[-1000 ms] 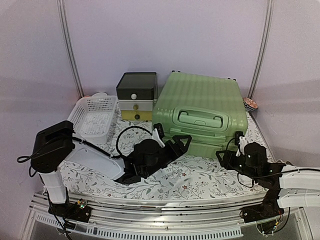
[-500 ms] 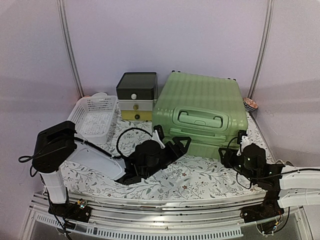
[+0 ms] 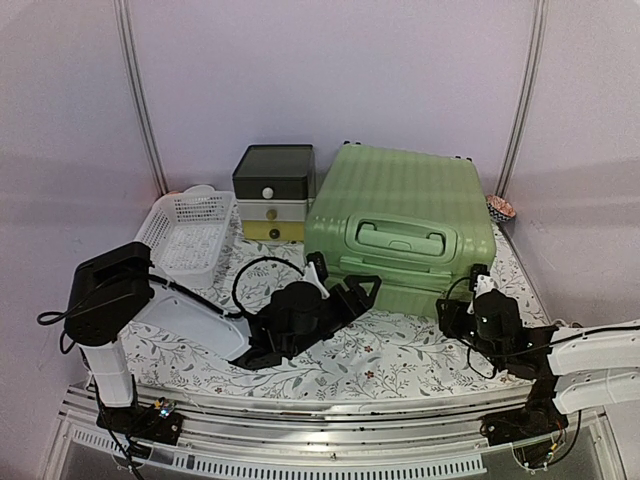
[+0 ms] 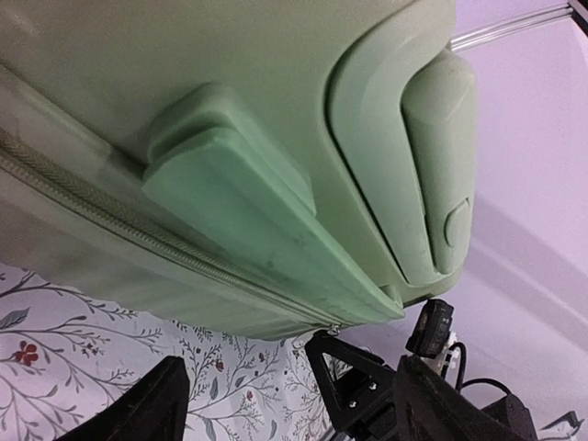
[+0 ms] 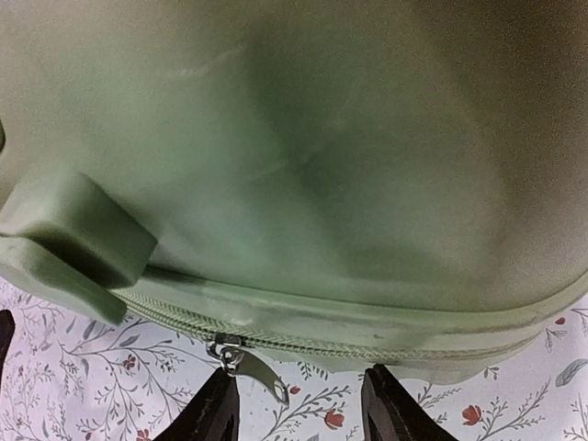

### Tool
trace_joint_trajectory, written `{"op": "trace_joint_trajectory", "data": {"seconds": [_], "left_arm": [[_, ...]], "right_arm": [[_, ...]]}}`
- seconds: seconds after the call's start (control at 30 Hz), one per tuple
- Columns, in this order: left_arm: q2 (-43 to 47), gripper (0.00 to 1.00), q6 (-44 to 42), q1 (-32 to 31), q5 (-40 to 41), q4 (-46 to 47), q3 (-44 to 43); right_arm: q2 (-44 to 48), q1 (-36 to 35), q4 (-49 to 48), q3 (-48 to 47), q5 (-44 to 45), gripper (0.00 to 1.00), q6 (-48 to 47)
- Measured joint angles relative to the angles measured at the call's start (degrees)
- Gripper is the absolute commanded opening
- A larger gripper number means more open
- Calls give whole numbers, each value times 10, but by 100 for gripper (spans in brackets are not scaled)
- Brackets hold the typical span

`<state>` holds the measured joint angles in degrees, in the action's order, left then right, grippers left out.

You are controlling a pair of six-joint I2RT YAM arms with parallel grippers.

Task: Open, take out, and arrange the luggage
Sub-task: Pick up the zipper from the luggage, then pick up the handle of the luggage.

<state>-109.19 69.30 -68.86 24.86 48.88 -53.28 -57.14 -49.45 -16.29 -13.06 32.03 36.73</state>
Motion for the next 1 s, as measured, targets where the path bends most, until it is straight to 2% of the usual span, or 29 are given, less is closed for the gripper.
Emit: {"op": "trace_joint_trajectory", "data": {"seconds": [0.6, 0.73, 0.9, 1.0], "left_arm": [[0, 79, 4, 0, 1, 0, 8], [-3, 79, 4, 0, 1, 1, 8], [-4, 79, 4, 0, 1, 0, 8], [-4, 79, 4, 0, 2, 0, 8]], "right_arm": [[-31, -5, -9, -17, 22, 38, -3], [-38, -5, -8, -21, 26, 27, -4], [-44, -5, -4, -25, 32, 4, -6], [-42, -5, 0, -28, 30, 3, -5]]}}
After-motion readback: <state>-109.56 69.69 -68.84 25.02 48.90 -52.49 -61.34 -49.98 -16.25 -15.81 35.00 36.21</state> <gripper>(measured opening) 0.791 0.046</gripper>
